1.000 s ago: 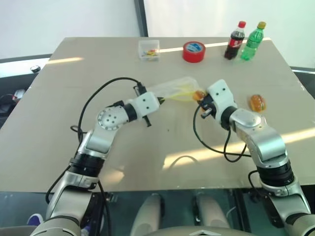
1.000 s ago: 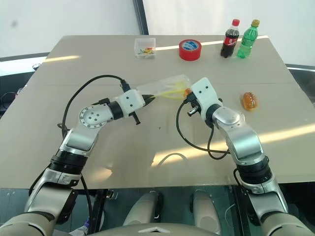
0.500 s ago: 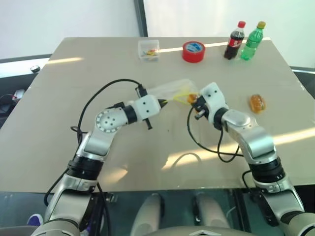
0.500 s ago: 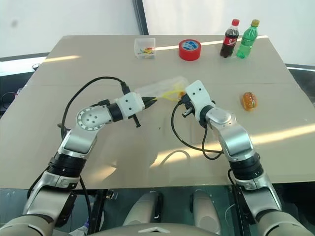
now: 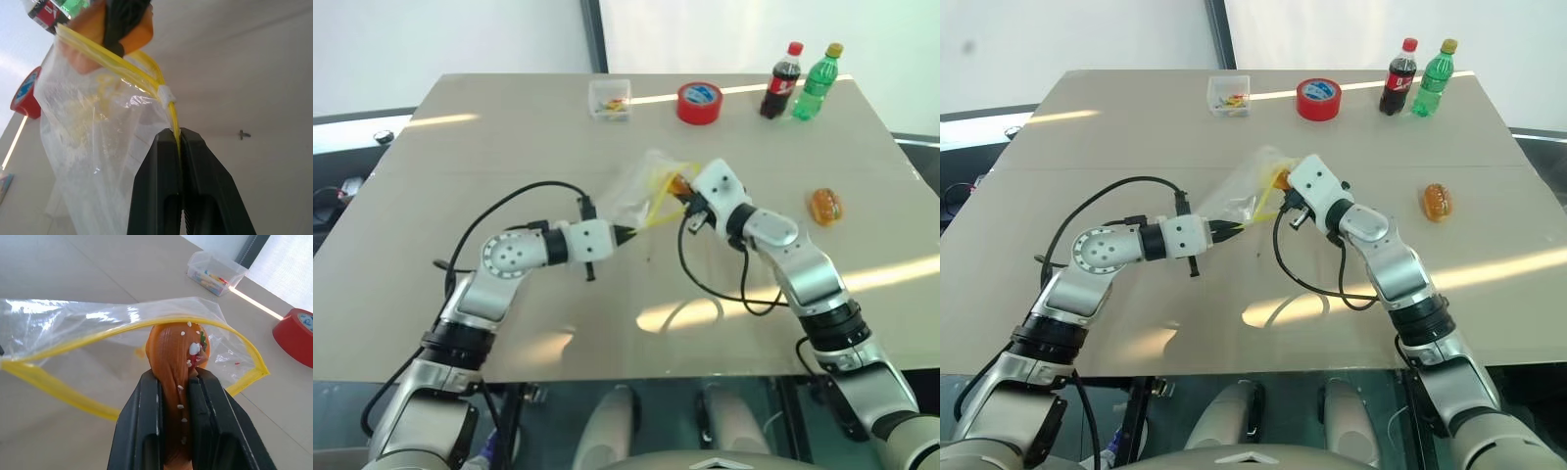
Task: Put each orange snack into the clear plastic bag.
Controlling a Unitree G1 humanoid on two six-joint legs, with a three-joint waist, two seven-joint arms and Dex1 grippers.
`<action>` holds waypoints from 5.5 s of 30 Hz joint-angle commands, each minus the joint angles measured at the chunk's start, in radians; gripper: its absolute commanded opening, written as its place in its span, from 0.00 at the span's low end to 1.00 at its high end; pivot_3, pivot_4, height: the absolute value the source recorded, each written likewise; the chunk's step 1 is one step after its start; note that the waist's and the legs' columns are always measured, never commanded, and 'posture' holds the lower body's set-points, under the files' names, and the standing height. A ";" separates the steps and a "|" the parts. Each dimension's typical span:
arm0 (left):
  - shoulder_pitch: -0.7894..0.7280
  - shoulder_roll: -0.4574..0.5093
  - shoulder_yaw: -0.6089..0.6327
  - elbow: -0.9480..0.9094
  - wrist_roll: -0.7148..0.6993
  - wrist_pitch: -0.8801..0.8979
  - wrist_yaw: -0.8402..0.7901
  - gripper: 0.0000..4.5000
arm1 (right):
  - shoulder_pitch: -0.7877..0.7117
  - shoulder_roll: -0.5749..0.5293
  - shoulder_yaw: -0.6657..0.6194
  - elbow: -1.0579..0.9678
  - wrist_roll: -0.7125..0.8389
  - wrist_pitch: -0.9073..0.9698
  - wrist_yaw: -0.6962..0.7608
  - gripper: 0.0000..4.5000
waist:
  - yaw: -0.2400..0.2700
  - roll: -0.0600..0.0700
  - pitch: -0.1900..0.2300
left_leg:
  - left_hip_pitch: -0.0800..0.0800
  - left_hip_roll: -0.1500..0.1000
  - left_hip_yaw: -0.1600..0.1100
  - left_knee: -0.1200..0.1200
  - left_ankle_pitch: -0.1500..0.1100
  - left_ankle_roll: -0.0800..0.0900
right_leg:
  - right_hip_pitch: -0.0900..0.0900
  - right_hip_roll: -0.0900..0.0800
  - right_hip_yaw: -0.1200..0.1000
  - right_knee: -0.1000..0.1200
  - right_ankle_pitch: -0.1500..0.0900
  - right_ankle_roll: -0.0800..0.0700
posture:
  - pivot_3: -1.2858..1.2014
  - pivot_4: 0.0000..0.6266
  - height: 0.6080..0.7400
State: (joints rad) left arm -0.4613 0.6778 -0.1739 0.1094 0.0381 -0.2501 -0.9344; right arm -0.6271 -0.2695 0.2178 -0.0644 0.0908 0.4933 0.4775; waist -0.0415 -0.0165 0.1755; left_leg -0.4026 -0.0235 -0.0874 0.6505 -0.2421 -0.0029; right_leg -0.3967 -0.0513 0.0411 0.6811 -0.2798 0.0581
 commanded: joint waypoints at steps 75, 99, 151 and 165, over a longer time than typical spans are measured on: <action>-0.089 -0.161 0.038 0.073 -0.014 0.078 0.189 0.00 | 0.258 -0.154 -0.299 -0.124 0.095 0.051 -0.115 0.17 | -0.002 0.000 0.000 | 0.002 0.001 0.003 0.000 0.000 0.000 | 0.001 0.001 0.003 0.002 0.000 0.000 | 0.52 0.24 1.00; 0.033 -0.098 -0.012 -0.092 0.001 -0.003 0.081 0.00 | 0.077 0.157 -0.141 0.053 0.113 0.104 -0.202 0.17 | -0.001 0.000 0.000 | 0.003 0.001 0.002 0.000 0.000 0.000 | 0.001 0.001 0.002 0.002 0.000 0.000 | 0.52 0.24 1.00; -0.046 -0.160 0.124 -0.097 -0.226 0.371 0.122 0.00 | 0.055 -0.090 0.039 0.407 -0.353 -0.565 -0.138 0.41 | 0.000 0.000 0.000 | 0.002 0.001 0.003 0.001 0.001 -0.002 | 0.002 0.001 0.003 0.000 0.000 0.000 | 0.52 0.24 1.00; -0.198 -0.206 0.195 -0.038 -0.307 0.472 0.171 0.00 | -0.062 -0.277 -0.090 0.256 -0.355 -0.531 -0.079 0.01 | 0.002 0.000 0.000 | 0.001 0.001 0.002 0.002 0.001 -0.002 | 0.002 0.001 0.002 0.000 0.000 0.000 | 0.52 0.24 1.00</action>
State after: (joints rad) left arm -0.6194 0.4760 -0.0108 0.0651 -0.2446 0.2209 -0.7798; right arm -0.6475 -0.5175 0.1776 0.2463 -0.2698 -0.0496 0.3820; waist -0.0393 -0.0168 0.1757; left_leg -0.4015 -0.0228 -0.0855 0.6520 -0.2411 -0.0045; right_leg -0.3952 -0.0505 0.0431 0.6810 -0.2796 0.0581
